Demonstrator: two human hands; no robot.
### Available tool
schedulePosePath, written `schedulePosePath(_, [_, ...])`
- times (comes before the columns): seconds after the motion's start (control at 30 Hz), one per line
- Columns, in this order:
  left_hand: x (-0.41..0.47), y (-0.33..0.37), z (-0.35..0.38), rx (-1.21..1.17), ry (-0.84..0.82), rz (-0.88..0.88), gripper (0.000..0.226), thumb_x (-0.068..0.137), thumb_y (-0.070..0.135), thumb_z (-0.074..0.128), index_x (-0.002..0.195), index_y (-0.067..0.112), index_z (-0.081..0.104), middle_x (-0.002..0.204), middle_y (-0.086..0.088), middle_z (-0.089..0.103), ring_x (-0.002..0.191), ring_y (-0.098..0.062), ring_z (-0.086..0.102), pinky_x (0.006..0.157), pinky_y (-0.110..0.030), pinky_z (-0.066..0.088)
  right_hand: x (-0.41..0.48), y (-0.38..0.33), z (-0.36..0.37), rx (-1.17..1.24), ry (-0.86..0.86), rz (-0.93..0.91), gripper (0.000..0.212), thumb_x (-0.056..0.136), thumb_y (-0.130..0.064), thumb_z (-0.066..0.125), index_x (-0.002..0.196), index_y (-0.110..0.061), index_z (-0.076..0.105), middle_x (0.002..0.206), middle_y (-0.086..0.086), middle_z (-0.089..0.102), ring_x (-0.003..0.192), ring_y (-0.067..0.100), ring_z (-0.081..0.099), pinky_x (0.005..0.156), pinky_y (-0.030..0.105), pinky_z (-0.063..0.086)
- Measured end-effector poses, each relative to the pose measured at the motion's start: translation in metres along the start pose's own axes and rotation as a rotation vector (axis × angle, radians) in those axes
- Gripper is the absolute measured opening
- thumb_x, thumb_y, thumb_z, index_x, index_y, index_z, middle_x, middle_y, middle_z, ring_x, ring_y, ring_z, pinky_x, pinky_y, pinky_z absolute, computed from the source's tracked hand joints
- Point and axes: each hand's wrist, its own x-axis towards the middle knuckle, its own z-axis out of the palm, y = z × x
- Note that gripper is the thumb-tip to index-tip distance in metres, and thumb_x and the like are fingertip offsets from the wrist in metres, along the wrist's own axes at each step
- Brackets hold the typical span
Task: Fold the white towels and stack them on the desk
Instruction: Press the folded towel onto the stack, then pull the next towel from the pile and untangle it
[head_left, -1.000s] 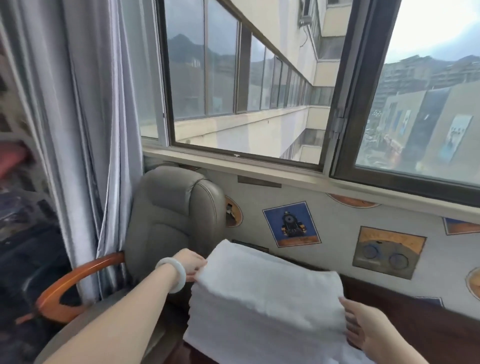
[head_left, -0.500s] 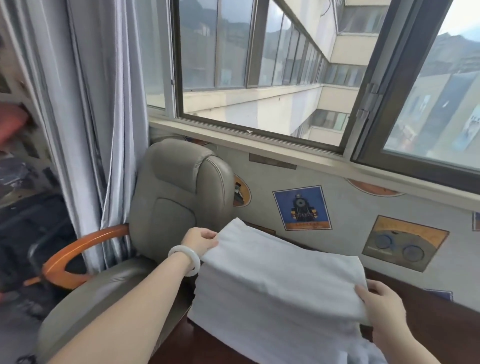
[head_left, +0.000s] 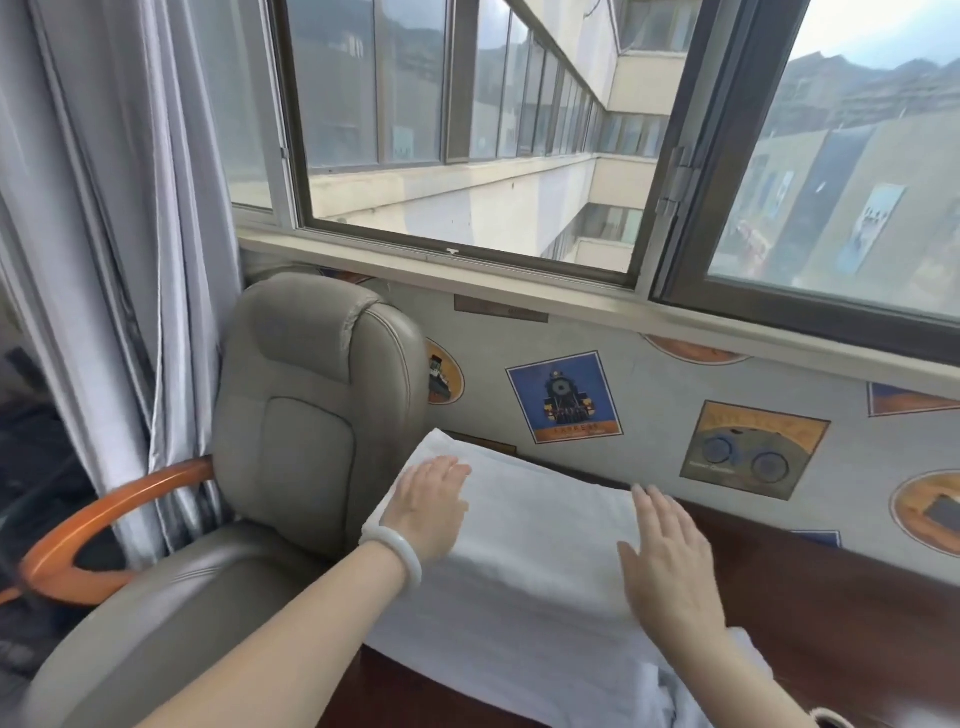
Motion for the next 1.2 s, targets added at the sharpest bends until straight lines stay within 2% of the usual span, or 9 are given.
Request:
schedulePosePath(0.17, [-0.003,-0.002,0.033,0.092,-0.324,-0.089,0.061,0.102,0.055,0.016,0.155,0.036,-0.008,0.163,0.008,-0.019,0.149,-0.016,-0.02,0.118,-0.055,-0.012,-0.015,0.012,0.035,-0.022,-0.362,0.033,0.071,0.099,-0.06,0.019,0.156,-0.029,-0.01,0.162,-0.006,-0.019,0.149,0.017,-0.02,0.12,0.048,-0.007])
schedulePosePath(0.47, [0.006,-0.007,0.034,0.076,-0.417,-0.114,0.063,0.1,0.059,0.019,0.154,0.041,-0.009,0.161,0.015,-0.02,0.148,-0.011,-0.02,0.117,-0.056,-0.013,-0.02,0.029,0.041,0.083,-0.392,0.004,0.068,0.1,-0.059,0.021,0.154,-0.034,-0.012,0.158,-0.013,-0.025,0.146,0.01,-0.025,0.119,0.049,-0.009])
schedulePosePath(0.6, [0.0,0.022,0.02,0.13,-0.363,-0.125,0.062,0.104,0.048,0.024,0.157,0.029,0.0,0.164,0.007,-0.016,0.151,-0.02,-0.012,0.12,-0.053,-0.003,-0.035,0.053,0.037,0.252,-0.281,-0.05,0.061,0.103,-0.049,0.032,0.155,-0.032,0.005,0.159,-0.016,-0.01,0.144,0.0,-0.013,0.123,0.038,-0.001])
schedulePosePath(0.73, [-0.04,0.105,0.035,-0.119,0.004,0.215,0.049,0.101,0.029,0.042,0.148,0.014,0.039,0.162,-0.008,0.021,0.148,-0.026,0.022,0.119,-0.038,0.02,-0.072,0.101,0.037,0.577,-0.162,0.319,0.034,0.1,-0.025,0.05,0.133,-0.023,0.048,0.134,-0.009,0.042,0.13,0.012,0.04,0.104,0.033,0.035])
schedulePosePath(0.83, [-0.087,0.173,0.069,-0.429,0.171,0.429,0.03,0.087,0.023,0.048,0.113,0.024,0.064,0.129,0.0,0.056,0.115,-0.017,0.052,0.098,-0.03,0.046,-0.11,0.144,0.054,0.451,-0.375,0.625,0.041,0.095,-0.021,0.057,0.134,-0.01,0.048,0.133,0.01,0.054,0.12,0.027,0.053,0.084,0.033,0.04])
schedulePosePath(0.93, [-0.121,0.213,0.097,-0.553,0.101,0.418,0.018,0.085,0.019,0.048,0.093,0.023,0.063,0.109,0.006,0.051,0.095,-0.012,0.053,0.074,-0.024,0.052,-0.146,0.165,0.068,0.412,-0.584,0.755,0.062,0.092,-0.027,0.063,0.144,-0.004,0.037,0.146,0.013,0.043,0.131,0.026,0.046,0.085,0.026,0.038])
schedulePosePath(1.03, [-0.141,0.229,0.131,-0.506,-0.08,0.457,0.018,0.078,0.018,0.06,0.093,0.027,0.065,0.105,0.009,0.048,0.094,-0.006,0.053,0.082,-0.016,0.048,-0.168,0.17,0.082,0.467,-0.576,0.893,0.073,0.082,-0.027,0.073,0.14,0.0,0.038,0.137,0.018,0.047,0.12,0.031,0.053,0.081,0.029,0.046])
schedulePosePath(1.13, [-0.153,0.241,0.153,-0.45,-0.357,0.226,0.042,0.086,0.03,0.068,0.124,0.024,0.053,0.13,0.007,0.039,0.125,-0.012,0.045,0.105,-0.023,0.039,-0.179,0.171,0.088,0.62,-0.537,1.047,0.056,0.072,-0.015,0.078,0.116,0.006,0.049,0.092,0.013,0.062,0.085,0.03,0.065,0.073,0.039,0.055])
schedulePosePath(1.2, [-0.162,0.247,0.163,-0.472,-0.554,-0.043,0.062,0.091,0.037,0.062,0.141,0.016,0.033,0.151,-0.003,0.02,0.144,-0.023,0.023,0.116,-0.031,0.025,-0.181,0.169,0.082,0.815,-0.462,1.143,0.032,0.071,-0.003,0.078,0.092,0.003,0.056,0.062,0.008,0.057,0.053,0.021,0.055,0.054,0.031,0.049])
